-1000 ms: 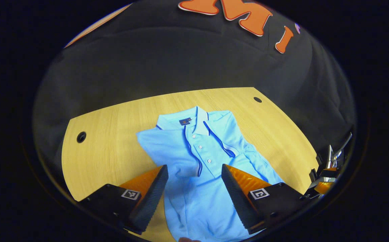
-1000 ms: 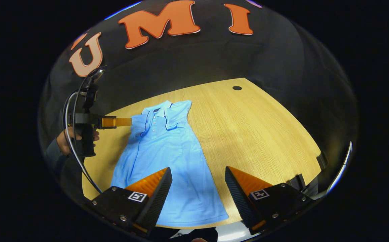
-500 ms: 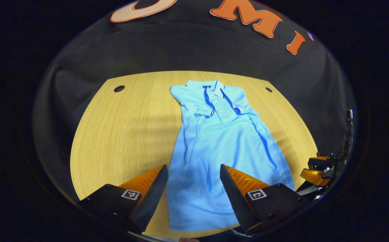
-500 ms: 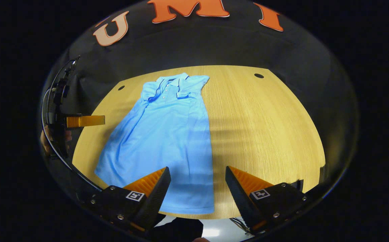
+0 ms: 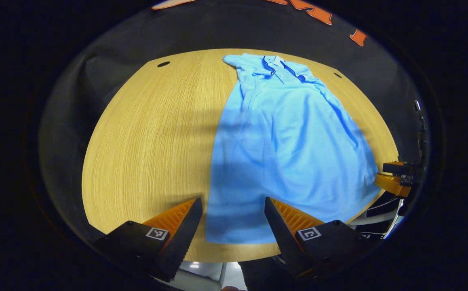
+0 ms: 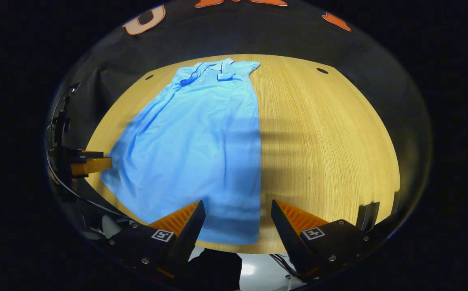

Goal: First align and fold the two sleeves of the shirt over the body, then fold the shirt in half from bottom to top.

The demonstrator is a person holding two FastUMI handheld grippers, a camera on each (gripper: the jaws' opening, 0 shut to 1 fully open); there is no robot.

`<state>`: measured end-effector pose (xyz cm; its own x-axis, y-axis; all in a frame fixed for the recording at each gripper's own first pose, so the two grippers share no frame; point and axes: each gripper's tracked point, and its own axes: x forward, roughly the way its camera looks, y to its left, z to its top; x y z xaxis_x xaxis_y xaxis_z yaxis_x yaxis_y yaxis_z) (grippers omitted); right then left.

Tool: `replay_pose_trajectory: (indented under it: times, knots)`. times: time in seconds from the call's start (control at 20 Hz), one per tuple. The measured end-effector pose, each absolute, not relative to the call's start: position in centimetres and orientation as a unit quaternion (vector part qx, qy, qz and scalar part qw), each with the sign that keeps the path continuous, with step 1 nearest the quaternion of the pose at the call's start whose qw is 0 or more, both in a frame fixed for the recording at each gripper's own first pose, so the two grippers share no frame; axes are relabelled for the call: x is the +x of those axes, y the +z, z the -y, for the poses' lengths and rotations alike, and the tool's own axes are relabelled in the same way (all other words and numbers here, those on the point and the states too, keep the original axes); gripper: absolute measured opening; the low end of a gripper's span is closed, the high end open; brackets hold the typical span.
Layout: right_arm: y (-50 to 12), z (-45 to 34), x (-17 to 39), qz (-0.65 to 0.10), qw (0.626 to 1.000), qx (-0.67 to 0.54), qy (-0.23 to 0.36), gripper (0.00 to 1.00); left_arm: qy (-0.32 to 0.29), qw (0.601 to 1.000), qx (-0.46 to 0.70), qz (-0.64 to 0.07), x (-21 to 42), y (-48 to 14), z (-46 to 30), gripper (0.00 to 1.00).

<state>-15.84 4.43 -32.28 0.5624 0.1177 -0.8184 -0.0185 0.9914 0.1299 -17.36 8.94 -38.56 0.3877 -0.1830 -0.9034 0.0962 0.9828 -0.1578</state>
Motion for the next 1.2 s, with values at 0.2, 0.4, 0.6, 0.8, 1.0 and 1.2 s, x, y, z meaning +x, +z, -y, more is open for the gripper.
replay_pose_trajectory:
  times: [0.2, 0.4, 0.6, 0.8, 1.0, 1.2]
  knots:
    - [-33.7, -5.3, -16.9, -0.482, 0.874, 0.054, 0.034, 0.95, -0.072, 0.829, -0.028, -0.554, -18.9, -39.5, -9.5, 1.0]
    - [-34.0, -5.5, -16.7, -0.48, 0.876, 0.034, 0.024, 0.84, -0.084, 0.838, -0.02, -0.539, -18.5, -39.4, -9.1, 1.0]
    - [-33.8, -6.1, -16.0, -0.465, 0.884, 0.045, 0.024, 0.36, -0.063, 0.846, -0.033, -0.528, -17.0, -39.4, -7.5, 0.14]
    - [-33.7, -6.6, -15.6, -0.457, 0.884, 0.103, 0.014, 0.03, -0.064, 0.848, -0.012, -0.525, -17.2, -39.1, -5.1, 0.05]
    - [-33.7, -7.6, -16.5, -0.473, 0.859, 0.195, 0.032, 0.01, -0.07, 0.848, -0.024, -0.524, -18.2, -38.3, -3.7, 0.05]
    - [-31.8, -8.8, -16.4, -0.449, 0.853, 0.256, 0.068, 0.01, -0.065, 0.862, -0.04, -0.501, -17.0, -35.4, -3.0, 0.05]
